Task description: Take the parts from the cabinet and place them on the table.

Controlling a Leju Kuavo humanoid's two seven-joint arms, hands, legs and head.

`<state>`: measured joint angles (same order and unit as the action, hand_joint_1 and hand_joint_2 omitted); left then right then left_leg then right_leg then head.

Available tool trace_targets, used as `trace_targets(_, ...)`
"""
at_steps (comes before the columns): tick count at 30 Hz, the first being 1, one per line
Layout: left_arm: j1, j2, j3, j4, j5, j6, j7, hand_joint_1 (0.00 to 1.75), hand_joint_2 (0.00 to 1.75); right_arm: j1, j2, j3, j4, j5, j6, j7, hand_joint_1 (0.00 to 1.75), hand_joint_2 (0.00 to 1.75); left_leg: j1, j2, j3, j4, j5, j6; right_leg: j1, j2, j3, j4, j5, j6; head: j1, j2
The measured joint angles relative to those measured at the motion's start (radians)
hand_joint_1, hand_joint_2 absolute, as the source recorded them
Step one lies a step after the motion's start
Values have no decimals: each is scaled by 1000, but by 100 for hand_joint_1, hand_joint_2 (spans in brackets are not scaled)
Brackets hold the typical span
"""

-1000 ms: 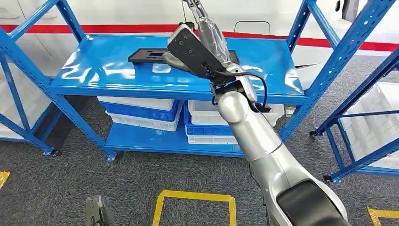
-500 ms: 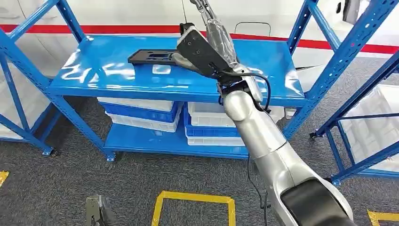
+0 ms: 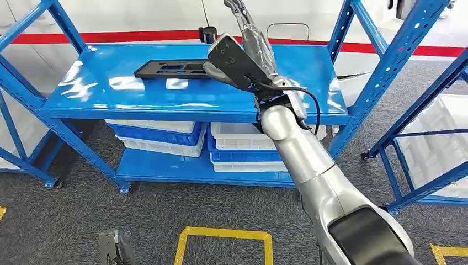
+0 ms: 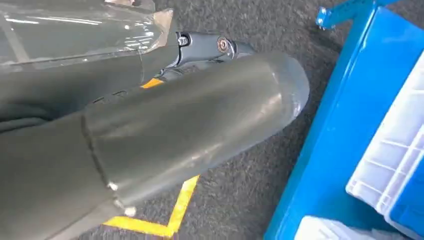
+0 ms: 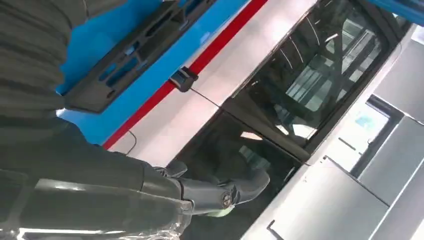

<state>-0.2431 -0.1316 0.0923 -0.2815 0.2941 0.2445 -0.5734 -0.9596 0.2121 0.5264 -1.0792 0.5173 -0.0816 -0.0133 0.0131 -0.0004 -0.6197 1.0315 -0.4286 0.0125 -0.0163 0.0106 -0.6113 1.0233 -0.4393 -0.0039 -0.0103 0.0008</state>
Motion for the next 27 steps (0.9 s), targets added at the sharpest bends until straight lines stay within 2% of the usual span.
trace_targets(1,-2,-1,2,0,1,0,0,0,0,-3,0,0,2,0,0,-2,0,175,-8,1,7,-15,-11,1,10,1,-2,0,-2,4,2,0)
trace_targets(3,-3,-2,8,1,5,1,-6,0,0,-3,0,0,7,-2,0,-1,0,175,-12,-2,5,-15,-15,4,5,-1,-3,-3,-2,12,1,0)
trace_targets(4,-2,-2,10,1,10,1,-8,0,0,-4,1,0,8,-2,0,-2,0,175,-13,-4,5,-17,-13,8,4,-2,0,-8,0,20,-1,0)
trace_targets(5,-2,-3,10,1,11,2,-9,0,0,-7,5,0,8,-3,-1,-2,0,175,-4,-3,19,-34,-4,18,13,-3,-3,-6,-5,27,2,0)
trace_targets(6,-2,-4,10,1,10,2,-11,0,0,-8,5,1,8,-3,-2,-3,0,175,-4,-3,26,-40,-2,21,9,-5,-14,20,-18,26,1,0)
trace_targets(7,-3,-3,11,1,11,2,-11,0,0,-12,4,2,10,-3,-2,-3,0,175,-4,-2,27,-41,-2,27,10,-5,-38,77,-42,20,2,0)
trace_targets(9,-3,-6,11,2,11,2,-11,0,0,-8,2,2,13,-3,-2,-3,0,175,-5,-4,29,-41,-5,31,9,-5,-124,240,-100,14,3,0)
trace_targets(10,-2,-7,11,2,11,2,-11,0,0,-4,0,3,15,-3,-2,-3,0,175,-5,-6,29,-41,-6,31,9,-5,-161,304,-115,17,6,0)
trace_targets(11,-1,-8,11,3,10,2,-11,0,0,0,-2,3,16,-2,-2,-3,0,175,-5,-9,30,-40,-8,31,9,-5,-174,315,-109,24,6,0)
trace_targets(12,-1,-9,11,4,10,2,-11,0,0,2,-3,3,17,-2,-3,-3,0,175,-5,-10,33,-40,-10,30,9,-5,-159,273,-84,33,6,0)
trace_targets(14,-1,-11,11,4,7,2,-11,0,0,0,-3,5,17,4,-3,-2,0,175,-5,-14,41,-39,-17,24,7,-6,-79,100,-8,48,6,0)
trace_targets(15,-1,-13,11,4,4,2,-11,0,0,-1,-3,5,17,7,-4,-1,0,175,-5,-15,45,-38,-23,20,7,-6,-34,9,24,48,7,0)
trace_targets(16,-2,-14,11,4,0,2,-11,0,0,-1,-3,5,16,9,-5,0,0,175,-14,-16,45,-32,-31,12,13,-5,-17,-17,24,39,7,0)
trace_targets(17,-2,-14,11,4,-1,2,-11,0,0,-1,-3,5,16,10,-5,3,0,175,-13,-16,45,-33,-33,9,9,-6,-15,-18,24,32,5,0)
trace_targets(19,-2,-17,10,4,-7,3,-10,0,0,0,-6,5,16,13,-7,6,0,175,-7,-16,47,-36,-37,1,13,-5,-16,-17,20,20,6,0)
trace_targets(21,-4,-16,10,4,-12,6,-9,0,0,1,-6,5,10,13,-8,7,0,175,-3,-12,40,-19,-50,-12,-2,-4,-2,-26,20,7,6,0)
trace_targets(22,-6,-17,9,4,-16,6,-9,0,0,-1,-6,5,9,14,-11,7,0,175,-2,-8,19,28,-72,-20,-3,-4,5,-26,15,-2,-3,0)
trace_targets(24,-5,-17,9,4,-21,7,-8,0,0,4,-7,5,9,14,-13,10,0,175,5,-5,-73,194,-138,-33,-3,-5,13,-25,6,-12,-3,0)
trace_targets(25,-5,-18,9,5,-23,7,-8,0,0,9,-9,6,9,14,-13,13,0,175,8,-4,-118,260,-151,-37,-3,-4,16,-25,1,-12,-4,0)
trace_targets(26,-5,-17,8,5,-23,7,-8,0,0,14,-11,6,9,14,-14,14,0,175,10,-3,-145,287,-145,-39,-4,-4,21,-25,-4,-11,-3,0)
trace_targets(27,-5,-17,8,5,-24,8,-8,0,0,19,-13,6,8,14,-14,14,0,175,12,-2,-146,265,-113,-40,-5,-4,30,-25,-11,-8,-4,0)
